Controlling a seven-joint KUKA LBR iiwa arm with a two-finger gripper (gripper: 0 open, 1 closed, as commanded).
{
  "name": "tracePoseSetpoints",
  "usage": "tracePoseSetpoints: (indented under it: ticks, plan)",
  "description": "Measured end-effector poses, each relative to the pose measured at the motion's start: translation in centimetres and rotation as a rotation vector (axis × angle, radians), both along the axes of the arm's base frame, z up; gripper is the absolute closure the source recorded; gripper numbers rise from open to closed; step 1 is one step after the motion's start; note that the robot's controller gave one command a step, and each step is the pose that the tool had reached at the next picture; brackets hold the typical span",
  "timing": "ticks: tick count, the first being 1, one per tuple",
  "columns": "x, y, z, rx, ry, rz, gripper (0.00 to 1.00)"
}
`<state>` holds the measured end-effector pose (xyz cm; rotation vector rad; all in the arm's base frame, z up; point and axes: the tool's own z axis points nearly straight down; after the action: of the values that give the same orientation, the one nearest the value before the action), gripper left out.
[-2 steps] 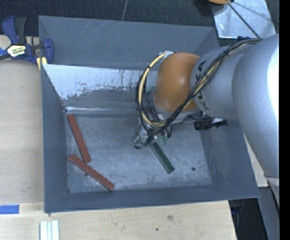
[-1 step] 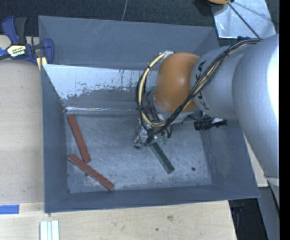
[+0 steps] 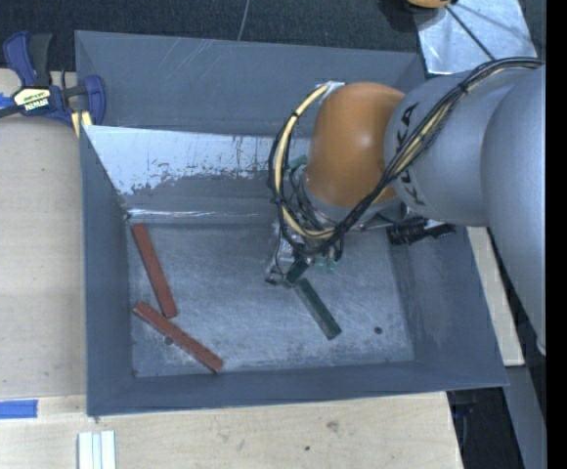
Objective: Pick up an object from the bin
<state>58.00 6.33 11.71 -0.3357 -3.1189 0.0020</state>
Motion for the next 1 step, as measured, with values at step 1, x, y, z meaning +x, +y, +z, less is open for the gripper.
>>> tracePoseSetpoints:
  ticks: [1]
  plan:
    - [-4.57,-3.11,5.32,0.000,-0.006,0.028,0.00]
